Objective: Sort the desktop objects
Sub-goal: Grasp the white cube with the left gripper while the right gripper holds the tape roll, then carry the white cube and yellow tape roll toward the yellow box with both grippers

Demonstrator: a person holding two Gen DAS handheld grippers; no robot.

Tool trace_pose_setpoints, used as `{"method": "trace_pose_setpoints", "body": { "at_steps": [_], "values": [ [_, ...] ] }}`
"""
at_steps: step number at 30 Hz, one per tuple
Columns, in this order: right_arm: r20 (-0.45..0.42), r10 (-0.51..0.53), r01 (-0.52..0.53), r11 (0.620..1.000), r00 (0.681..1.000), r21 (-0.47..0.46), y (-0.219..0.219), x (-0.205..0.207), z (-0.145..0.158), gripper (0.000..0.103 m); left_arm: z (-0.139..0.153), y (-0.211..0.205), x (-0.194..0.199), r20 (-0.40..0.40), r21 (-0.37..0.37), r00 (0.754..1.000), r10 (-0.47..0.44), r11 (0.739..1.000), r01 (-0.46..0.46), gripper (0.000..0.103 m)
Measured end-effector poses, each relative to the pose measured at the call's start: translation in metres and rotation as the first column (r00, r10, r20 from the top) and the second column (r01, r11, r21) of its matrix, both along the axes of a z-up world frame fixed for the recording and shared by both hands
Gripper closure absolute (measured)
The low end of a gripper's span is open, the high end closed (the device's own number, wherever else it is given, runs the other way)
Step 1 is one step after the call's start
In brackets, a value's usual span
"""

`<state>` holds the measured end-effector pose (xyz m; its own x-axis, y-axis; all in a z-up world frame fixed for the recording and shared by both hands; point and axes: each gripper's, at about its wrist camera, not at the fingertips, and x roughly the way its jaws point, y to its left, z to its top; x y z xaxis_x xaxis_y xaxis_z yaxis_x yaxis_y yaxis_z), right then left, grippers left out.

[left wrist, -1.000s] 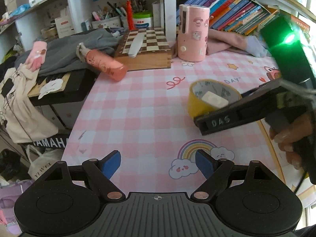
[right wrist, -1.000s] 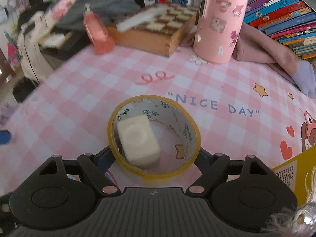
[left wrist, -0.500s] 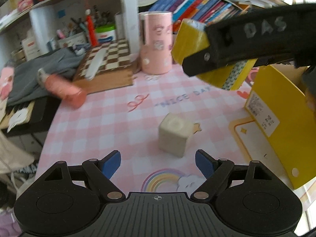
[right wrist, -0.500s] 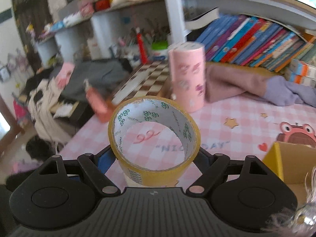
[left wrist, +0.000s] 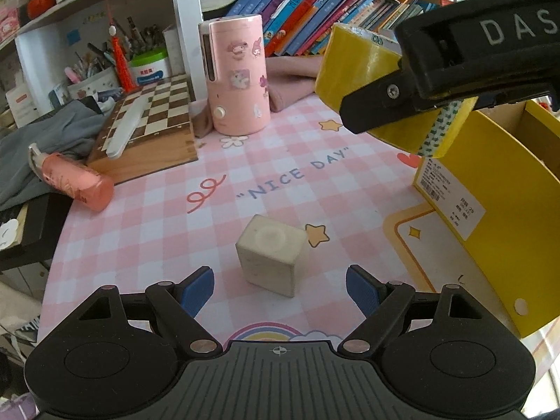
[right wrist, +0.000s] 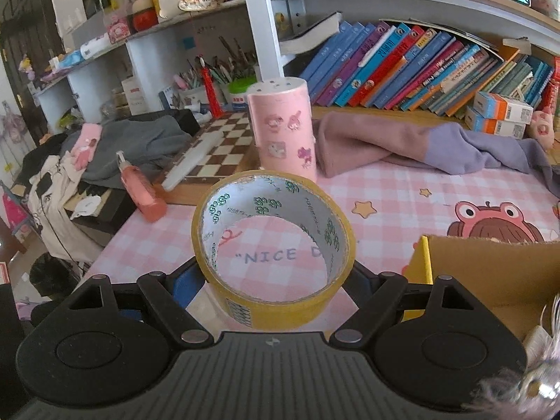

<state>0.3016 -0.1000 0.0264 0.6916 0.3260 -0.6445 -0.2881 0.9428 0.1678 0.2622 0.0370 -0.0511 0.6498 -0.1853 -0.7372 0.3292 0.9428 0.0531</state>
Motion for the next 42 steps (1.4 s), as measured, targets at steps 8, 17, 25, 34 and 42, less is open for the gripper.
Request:
{"method": "trace_pose_setpoints", "body": {
  "at_steps": [8,17,25,34,42],
  "values": [
    [-0.003,0.020,-0.020,0.999,1.000,-0.029,0.002,-0.002,-0.002,0.021,-0.009,-0.005,0.018,0.022,-0.008,0.999,0.026,1.000,-0.025,0.034],
    [-0.008,0.020,-0.020,0.999,1.000,-0.032,0.001,-0.010,-0.002,0.021,-0.019,0.000,0.022,-0.004,-0.042,1.000,0.020,0.999,-0.020,0.062],
    [0.009,0.004,-0.004,1.000,1.000,-0.026,-0.001,-0.019,0.000,0.021,0.002,0.016,0.000,-0.007,-0.091,0.998,0.066,0.994,-0.066,0.067],
    [0.029,-0.020,0.020,1.000,0.999,-0.011,0.000,-0.037,0.004,0.021,0.041,0.044,-0.034,0.032,-0.153,0.991,0.126,0.981,-0.120,0.067],
    [0.035,-0.014,0.015,1.000,0.999,-0.015,0.007,-0.062,0.005,0.021,0.056,0.053,-0.059,0.053,-0.163,0.990,0.132,0.979,-0.122,0.067]
  ]
}}
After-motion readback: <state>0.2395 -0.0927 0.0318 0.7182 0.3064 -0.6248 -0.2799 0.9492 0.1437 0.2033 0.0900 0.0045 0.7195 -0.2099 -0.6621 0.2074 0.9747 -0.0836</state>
